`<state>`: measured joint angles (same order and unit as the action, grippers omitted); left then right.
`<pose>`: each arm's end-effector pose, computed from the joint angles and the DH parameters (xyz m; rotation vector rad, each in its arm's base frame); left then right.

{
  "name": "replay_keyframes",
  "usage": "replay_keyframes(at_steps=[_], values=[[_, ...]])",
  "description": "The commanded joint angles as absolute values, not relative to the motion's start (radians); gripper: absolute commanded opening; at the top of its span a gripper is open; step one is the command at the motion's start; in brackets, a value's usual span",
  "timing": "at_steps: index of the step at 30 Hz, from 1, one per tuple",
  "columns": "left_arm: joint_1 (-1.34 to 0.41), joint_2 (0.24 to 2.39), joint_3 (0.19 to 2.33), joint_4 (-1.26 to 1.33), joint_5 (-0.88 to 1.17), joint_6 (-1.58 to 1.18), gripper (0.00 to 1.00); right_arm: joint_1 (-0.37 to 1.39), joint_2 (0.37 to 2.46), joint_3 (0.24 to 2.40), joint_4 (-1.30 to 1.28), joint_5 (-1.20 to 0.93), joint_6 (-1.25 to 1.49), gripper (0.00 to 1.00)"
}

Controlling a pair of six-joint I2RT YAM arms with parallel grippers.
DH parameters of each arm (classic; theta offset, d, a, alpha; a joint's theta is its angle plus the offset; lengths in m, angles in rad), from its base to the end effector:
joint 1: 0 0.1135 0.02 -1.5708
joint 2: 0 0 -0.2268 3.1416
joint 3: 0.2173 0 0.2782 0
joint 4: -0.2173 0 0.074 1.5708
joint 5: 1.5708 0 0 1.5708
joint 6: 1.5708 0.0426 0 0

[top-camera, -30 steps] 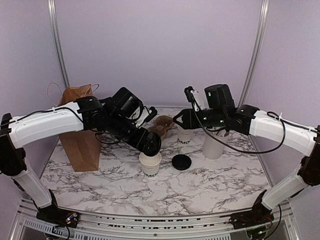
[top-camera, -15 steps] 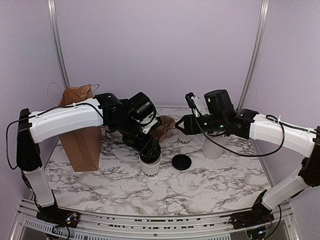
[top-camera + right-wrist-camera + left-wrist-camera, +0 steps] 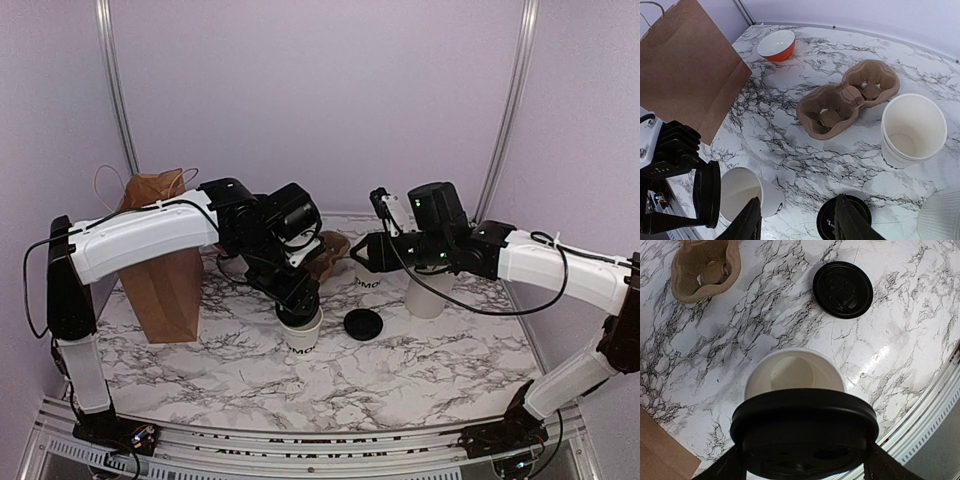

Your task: Pack the takeout coffee

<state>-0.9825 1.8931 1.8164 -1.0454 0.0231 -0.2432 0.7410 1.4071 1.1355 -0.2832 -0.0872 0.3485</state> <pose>0.2311 -0.3482 0.2626 1.0045 2.5724 -0.3886 0.2630 0.2456 0.2608 -0.4841 2.1595 0.7208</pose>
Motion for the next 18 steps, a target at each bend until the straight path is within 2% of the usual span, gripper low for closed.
replay_keyframes(at_steps=[1,18], values=[[-0.994,1.927,1.869,-1.123,-0.011,-0.236,0.8,0.731,1.393,1.129,-0.25,-0.098,0.335,0.49],[-1.001,1.997,1.95,-1.18,-0.04,-0.239,0.8,0.721,1.376,1.093,-0.232,-0.119,0.334,0.49]])
